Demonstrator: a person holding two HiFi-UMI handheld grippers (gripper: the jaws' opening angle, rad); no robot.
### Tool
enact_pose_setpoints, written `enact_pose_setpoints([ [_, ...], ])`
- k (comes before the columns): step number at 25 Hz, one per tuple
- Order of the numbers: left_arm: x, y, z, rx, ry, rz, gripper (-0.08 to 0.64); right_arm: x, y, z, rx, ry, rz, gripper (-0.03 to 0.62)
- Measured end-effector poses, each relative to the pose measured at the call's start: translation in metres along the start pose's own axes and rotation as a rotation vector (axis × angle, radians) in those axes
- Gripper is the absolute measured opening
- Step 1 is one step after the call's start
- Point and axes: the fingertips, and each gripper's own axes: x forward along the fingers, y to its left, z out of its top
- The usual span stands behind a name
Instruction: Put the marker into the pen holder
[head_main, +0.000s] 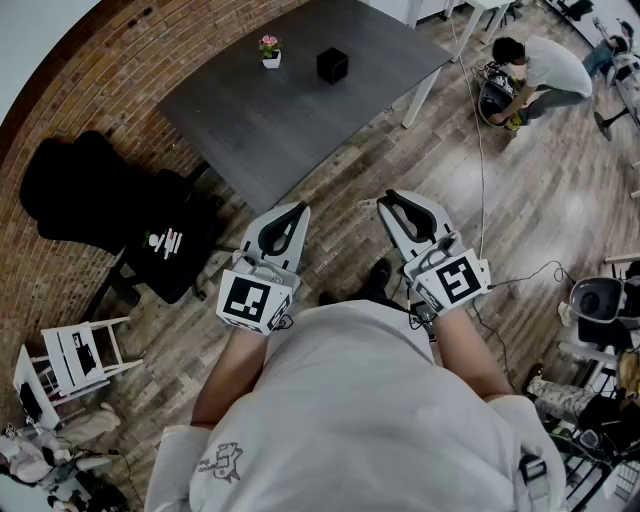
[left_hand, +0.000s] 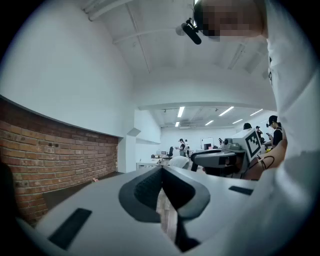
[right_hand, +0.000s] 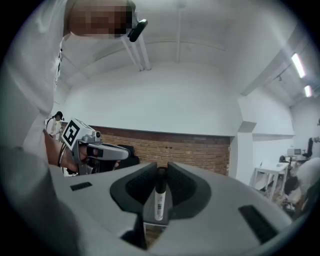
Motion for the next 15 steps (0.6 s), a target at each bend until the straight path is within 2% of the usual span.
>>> enact_pose_setpoints([
  [11, 0.026, 0.006, -0.005, -0.011, 0.016, 0.018, 0.011, 0.007, -0.026, -0.008, 0.019, 0.007, 0.004, 0.072],
  [15, 0.047, 0.006, -0.009, -0.019, 0.026, 0.021, 0.011, 0.007, -0.042, -0.014, -0.001, 0.022, 0.024, 0.072],
])
